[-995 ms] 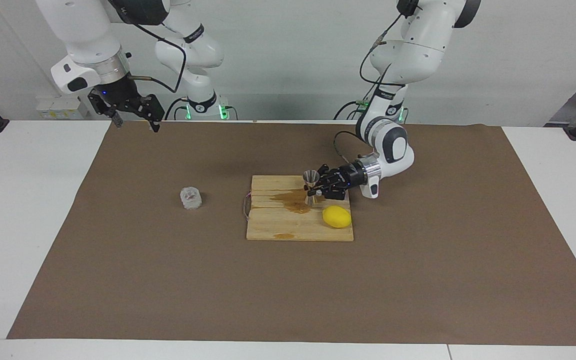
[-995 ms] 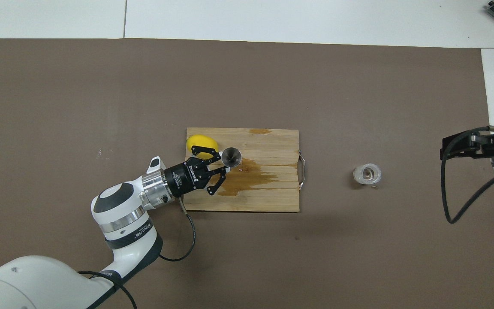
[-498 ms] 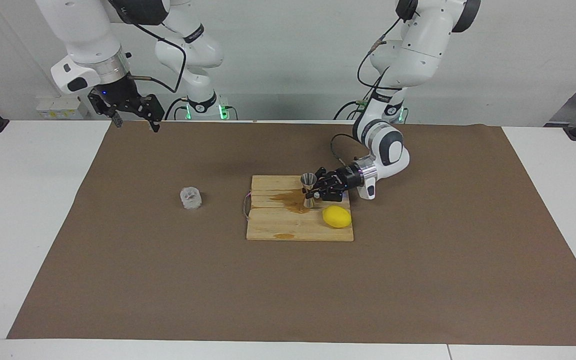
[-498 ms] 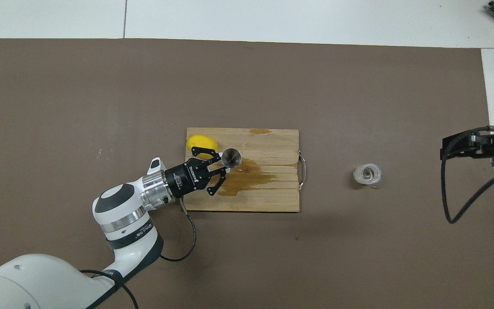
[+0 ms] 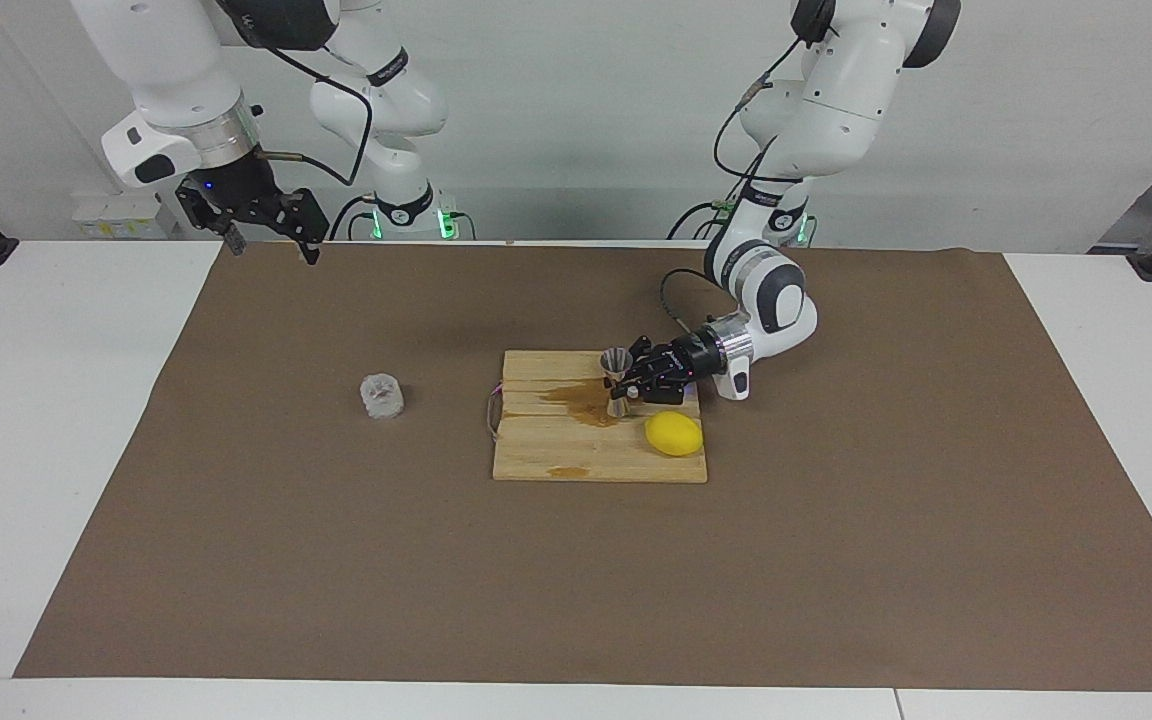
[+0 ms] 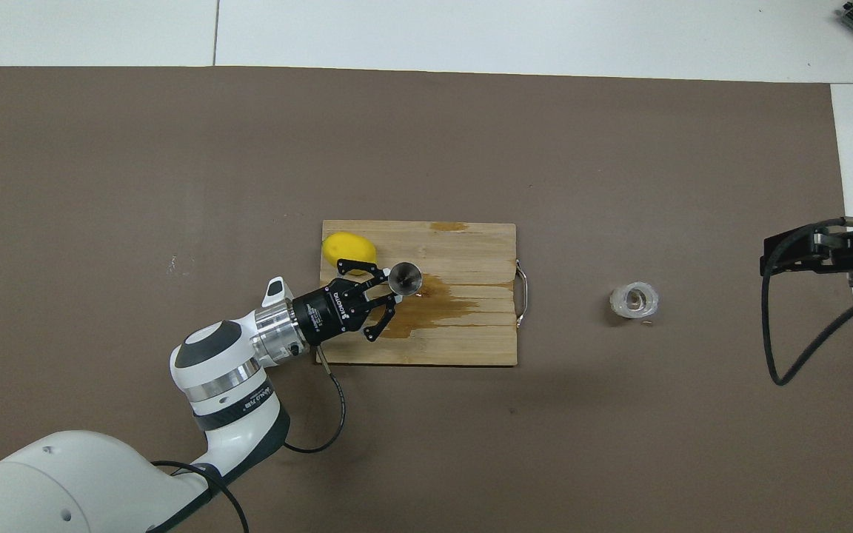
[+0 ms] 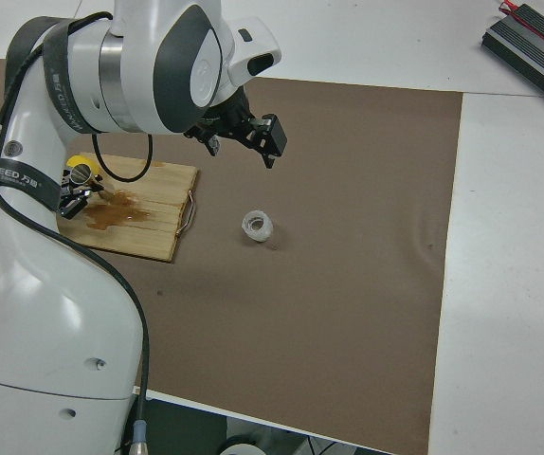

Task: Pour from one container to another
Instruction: 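Lower the metal cup onto the board beside the lemon and open the left gripper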

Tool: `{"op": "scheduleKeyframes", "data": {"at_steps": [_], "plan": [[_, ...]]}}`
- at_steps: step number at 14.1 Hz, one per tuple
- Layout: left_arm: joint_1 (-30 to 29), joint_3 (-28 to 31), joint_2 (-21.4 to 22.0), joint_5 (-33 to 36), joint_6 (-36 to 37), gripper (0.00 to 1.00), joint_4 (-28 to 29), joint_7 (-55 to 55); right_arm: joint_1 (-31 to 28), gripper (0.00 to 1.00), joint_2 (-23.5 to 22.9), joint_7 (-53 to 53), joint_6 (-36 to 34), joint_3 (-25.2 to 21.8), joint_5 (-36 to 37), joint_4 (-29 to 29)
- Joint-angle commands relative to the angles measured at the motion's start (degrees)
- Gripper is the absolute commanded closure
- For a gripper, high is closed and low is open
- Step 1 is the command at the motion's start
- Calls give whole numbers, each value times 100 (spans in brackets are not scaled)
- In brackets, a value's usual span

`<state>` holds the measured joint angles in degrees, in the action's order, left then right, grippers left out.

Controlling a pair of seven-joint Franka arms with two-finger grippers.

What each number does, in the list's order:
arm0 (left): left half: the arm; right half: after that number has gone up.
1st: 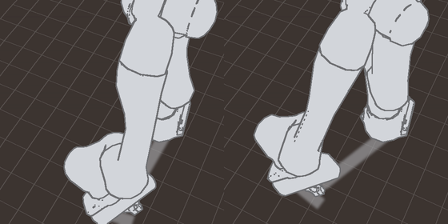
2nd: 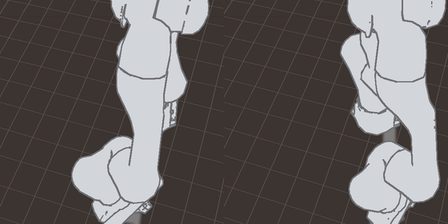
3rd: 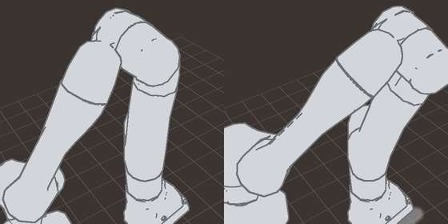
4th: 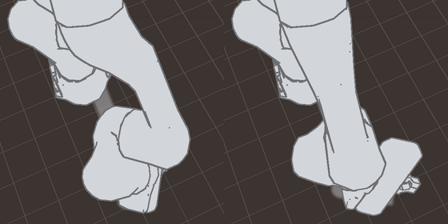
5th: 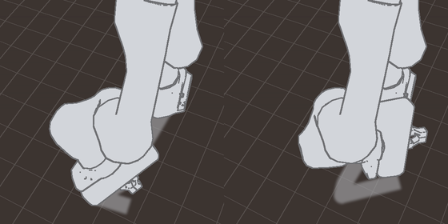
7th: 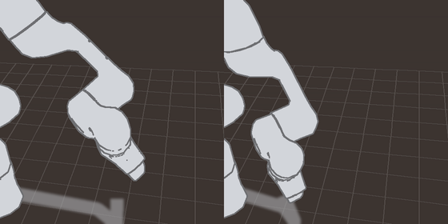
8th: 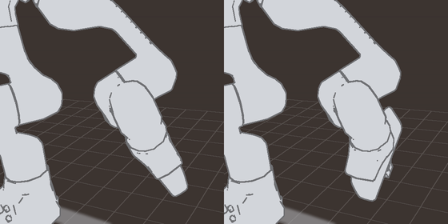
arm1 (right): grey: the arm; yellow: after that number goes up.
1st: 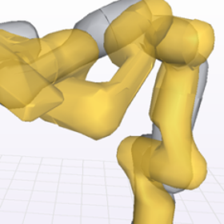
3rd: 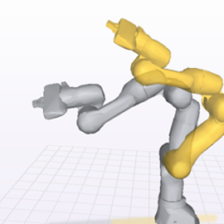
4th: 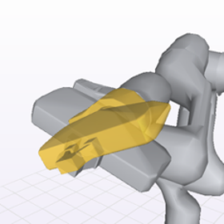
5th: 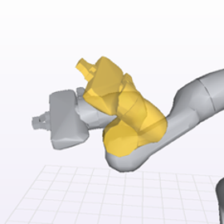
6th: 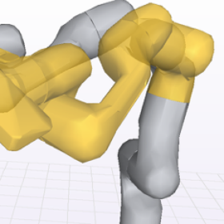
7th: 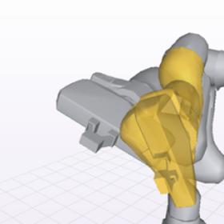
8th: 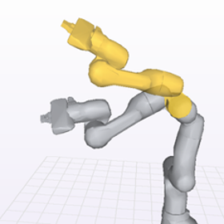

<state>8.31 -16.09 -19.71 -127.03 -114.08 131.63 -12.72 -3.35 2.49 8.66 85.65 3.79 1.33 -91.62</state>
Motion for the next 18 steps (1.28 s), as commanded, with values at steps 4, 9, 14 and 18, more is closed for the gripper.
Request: {"op": "scheduleKeyframes", "data": {"at_steps": [4, 9, 14, 18], "plan": [[118, 80, -41, -156, -36, 79, 56, 94, -87, 0, 6, -146, -40, 25, -80, -5], [109, 80, -68, -156, -36, 75, 64, 94, -78, 0, 6, -146, -40, 25, -80, -5], [92, 80, -112, -156, -36, 73, 73, 86, -78, 0, 6, -146, -40, 25, -80, -5], [101, 80, -121, -156, -36, 70, 82, 86, -78, 0, 6, -146, -40, 25, -80, -5]]}}
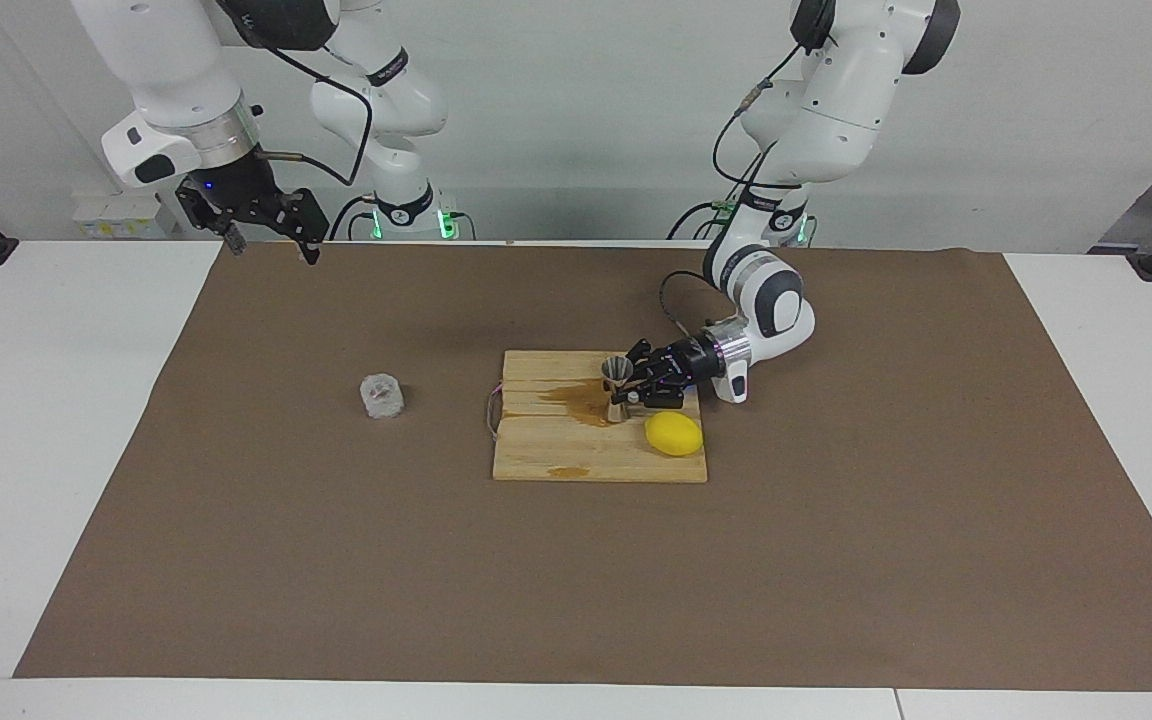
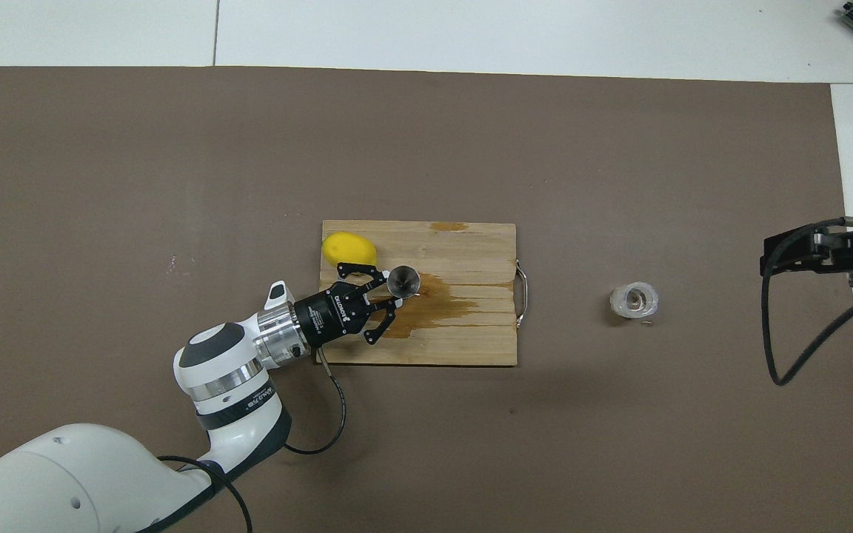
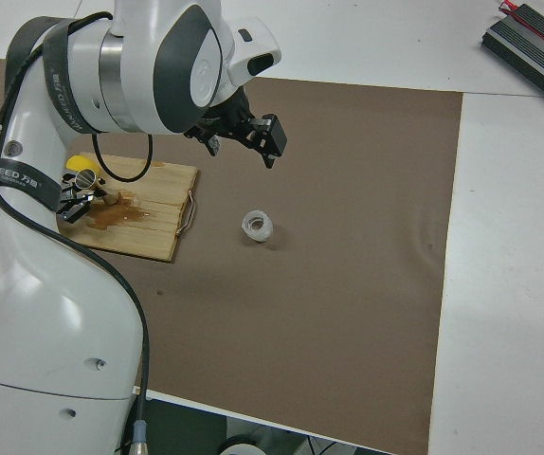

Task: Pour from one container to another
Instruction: 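Lower the metal cup onto the board beside the lemon and open the left gripper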

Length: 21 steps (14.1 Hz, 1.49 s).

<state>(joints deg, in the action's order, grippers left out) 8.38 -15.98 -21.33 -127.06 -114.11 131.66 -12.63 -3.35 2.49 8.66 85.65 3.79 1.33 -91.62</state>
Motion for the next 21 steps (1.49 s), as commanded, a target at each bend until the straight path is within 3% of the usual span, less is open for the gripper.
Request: {"op": "scheduleKeyframes", "data": {"at_steps": [1, 7, 9, 12, 14, 16, 17, 21], "plan": [[85, 68, 41, -152, -24, 69, 79, 76, -78, 0, 6, -146, -40, 25, -80, -5], [67, 77, 23, -143, -23, 61, 70, 76, -78, 0, 6, -146, -40, 25, -80, -14], [58, 77, 32, -143, -41, 54, 70, 76, -78, 0, 6, -146, -40, 25, -80, -5], [58, 77, 67, -143, -50, 34, 70, 15, -78, 0, 6, -146, -40, 25, -80, -5], [49, 86, 111, -134, -59, 14, 70, -12, -87, 0, 6, -146, -40, 17, -80, -5], [49, 95, 138, -126, -68, 8, 70, -29, -96, 0, -3, -146, -40, 17, -80, -5], [41, 95, 173, -117, -68, 0, 70, -38, -87, 0, 6, -146, -40, 17, -80, -5], [14, 103, 418, -82, -391, 0, 79, -205, -78, 0, -3, -172, 4, 25, -80, -5]]}}
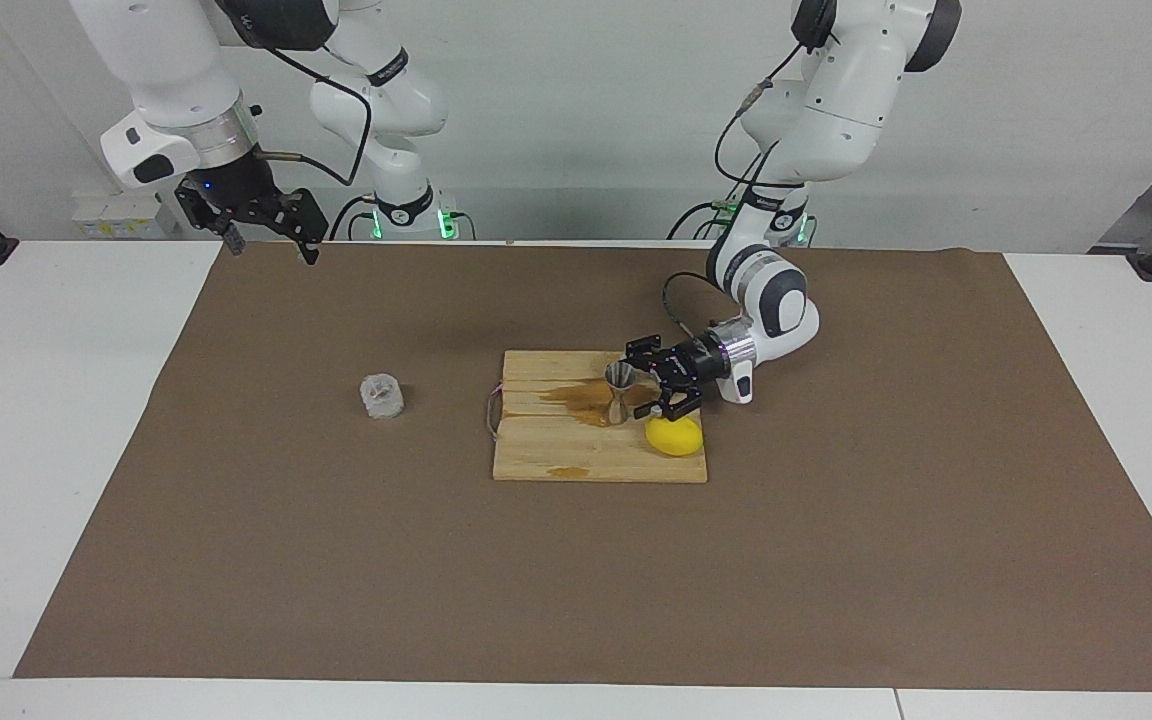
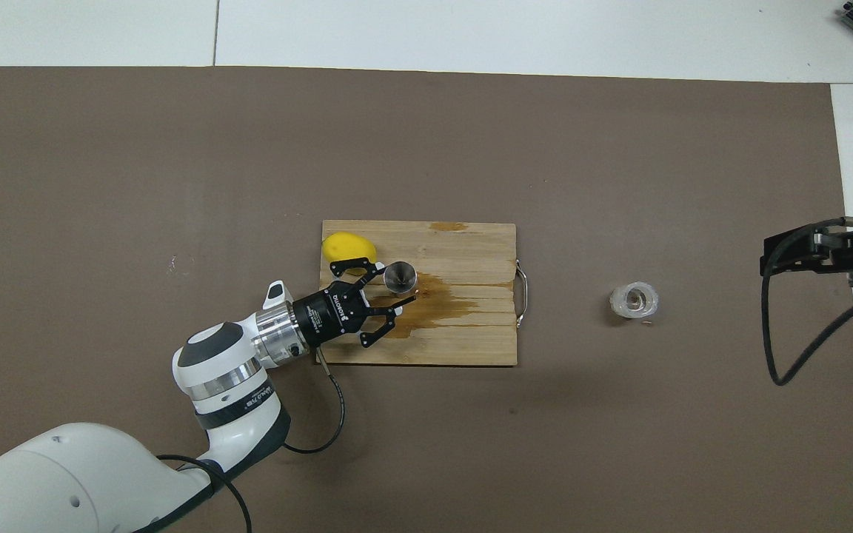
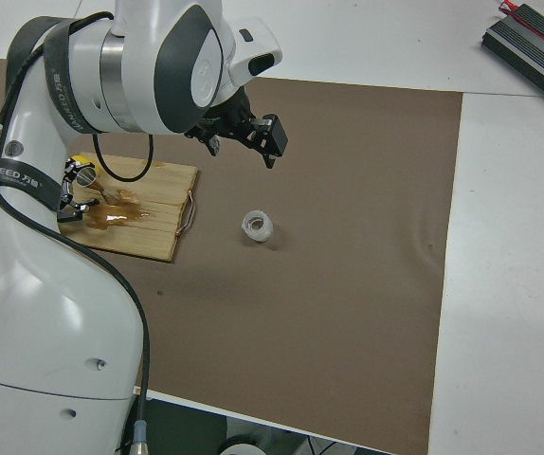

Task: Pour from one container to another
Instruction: 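Withdraw the left gripper while the right gripper reaches toward the white cup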

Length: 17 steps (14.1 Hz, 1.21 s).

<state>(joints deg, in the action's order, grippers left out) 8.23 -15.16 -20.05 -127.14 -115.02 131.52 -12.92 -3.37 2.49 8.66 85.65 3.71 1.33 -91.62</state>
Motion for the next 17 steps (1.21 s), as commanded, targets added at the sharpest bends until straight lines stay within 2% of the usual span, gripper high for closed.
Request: {"op": "scheduleKeyframes", "data": {"at_steps": [1, 5, 10, 14, 17], "plan": [[30, 21, 326, -66, -414, 0, 94, -210, -68, 0, -3, -172, 22, 25, -80, -5], [-14, 39, 546, -13, -459, 0, 181, -281, 3, 0, -12, -303, 127, 34, -80, -14], [-224, 39, 853, 504, -635, 0, 261, -465, 20, 0, 41, -1294, 381, 42, -80, -224], [-628, 48, 1108, 1733, -741, 0, 191, -868, 82, 0, 137, -2427, 680, 42, -80, -522], [-1024, 48, 1178, 3086, -697, 0, -186, -1571, 90, 0, 217, -3149, 882, 42, -98, -874]]}}
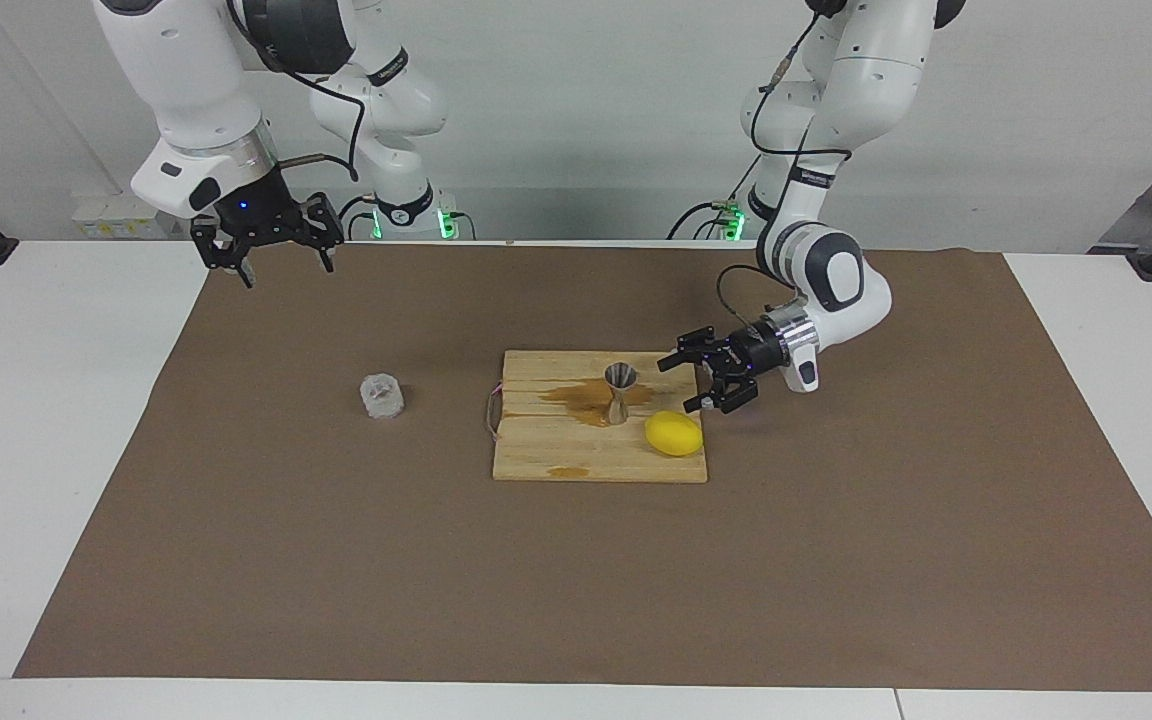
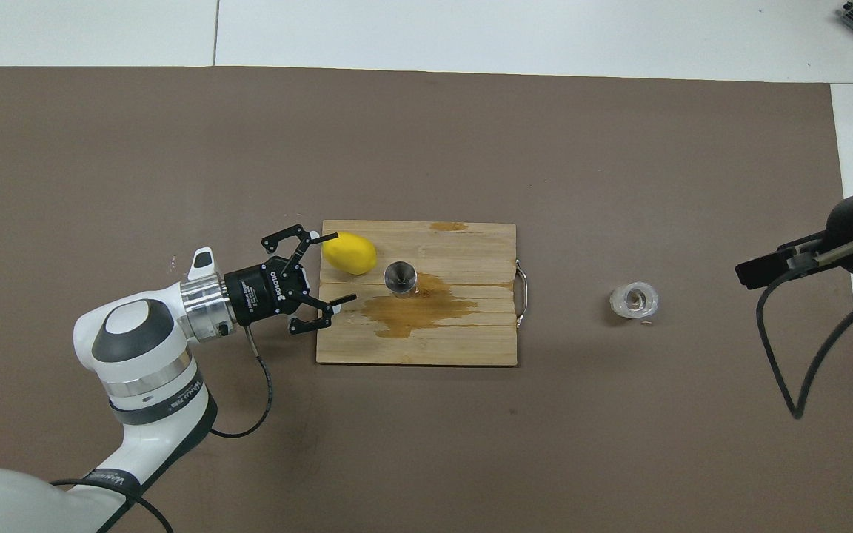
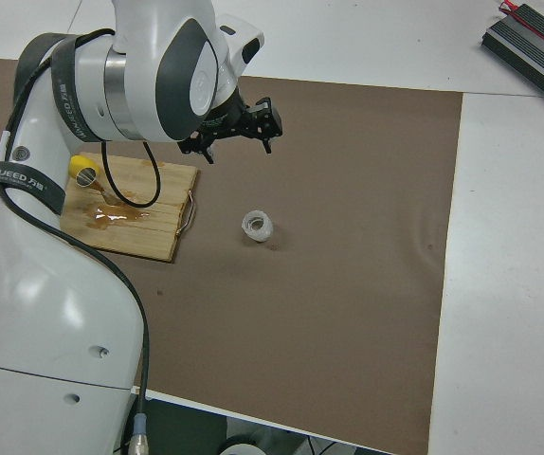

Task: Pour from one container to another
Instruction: 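Withdraw the left gripper while the right gripper reaches toward the white cup, then return the left gripper to rest while the right gripper approaches the white cup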

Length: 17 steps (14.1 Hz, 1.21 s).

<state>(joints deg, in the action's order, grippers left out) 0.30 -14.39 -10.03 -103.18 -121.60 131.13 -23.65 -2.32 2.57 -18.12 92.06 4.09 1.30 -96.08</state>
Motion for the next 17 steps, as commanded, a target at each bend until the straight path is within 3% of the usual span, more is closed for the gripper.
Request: {"op": "scheduleKeyframes", "data": {"at_steps": [1, 5, 9, 17], "plan": [[-293, -29, 194, 998, -22, 0, -262, -717, -23, 0, 209, -725, 260, 4, -139, -490], [-880, -29, 151, 2702, 538, 0, -982, -1378, -50, 0, 200, -1877, 681, 4, -482, -859], [-1549, -29, 72, 3890, 1225, 0, -1694, -1431, -163, 0, 200, -3071, 1093, -14, -946, -1280], [-1884, -20, -61, 6123, 1666, 0, -2793, -1458, -524, 0, 104, -5374, 1946, -14, -1851, -2116]]}}
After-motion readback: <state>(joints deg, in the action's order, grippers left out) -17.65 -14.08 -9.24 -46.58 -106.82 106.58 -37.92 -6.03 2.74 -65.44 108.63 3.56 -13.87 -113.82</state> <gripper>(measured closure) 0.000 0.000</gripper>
